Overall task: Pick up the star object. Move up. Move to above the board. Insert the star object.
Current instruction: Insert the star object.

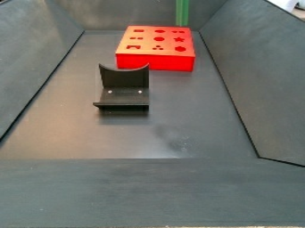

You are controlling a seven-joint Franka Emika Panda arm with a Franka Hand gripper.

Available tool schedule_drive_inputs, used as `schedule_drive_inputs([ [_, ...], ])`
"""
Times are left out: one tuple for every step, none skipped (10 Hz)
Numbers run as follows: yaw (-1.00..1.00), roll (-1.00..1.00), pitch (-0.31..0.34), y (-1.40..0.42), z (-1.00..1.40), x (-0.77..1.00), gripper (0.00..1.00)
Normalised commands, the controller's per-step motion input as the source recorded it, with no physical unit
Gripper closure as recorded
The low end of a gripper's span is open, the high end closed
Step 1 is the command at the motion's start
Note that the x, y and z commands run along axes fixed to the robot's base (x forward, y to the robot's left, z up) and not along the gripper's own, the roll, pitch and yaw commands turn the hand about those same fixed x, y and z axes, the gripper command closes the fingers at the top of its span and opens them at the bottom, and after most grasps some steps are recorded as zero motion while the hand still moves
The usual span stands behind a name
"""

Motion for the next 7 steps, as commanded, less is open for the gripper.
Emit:
schedule_drive_inputs([
  [-1.00,0.00,0.000,0.00,-0.32,0.00,1.00],
  [-1.00,0.00,0.000,0.00,-0.32,0.00,1.00],
  [-0.93,-0.02,0.000,0.00,-0.25,0.12,1.00],
  [0.00,0.00,0.000,0.00,-0.04,0.00,1.00],
  [-0.17,0.08,-0.124,-0.19,-0.39,0.16,1.00],
  [-0.20,0.10,-0.224,-0.26,-0.45,0.15,1.00],
  [-0.02,0.08,-0.200,-0.14,-0.19,0.01,1.00],
])
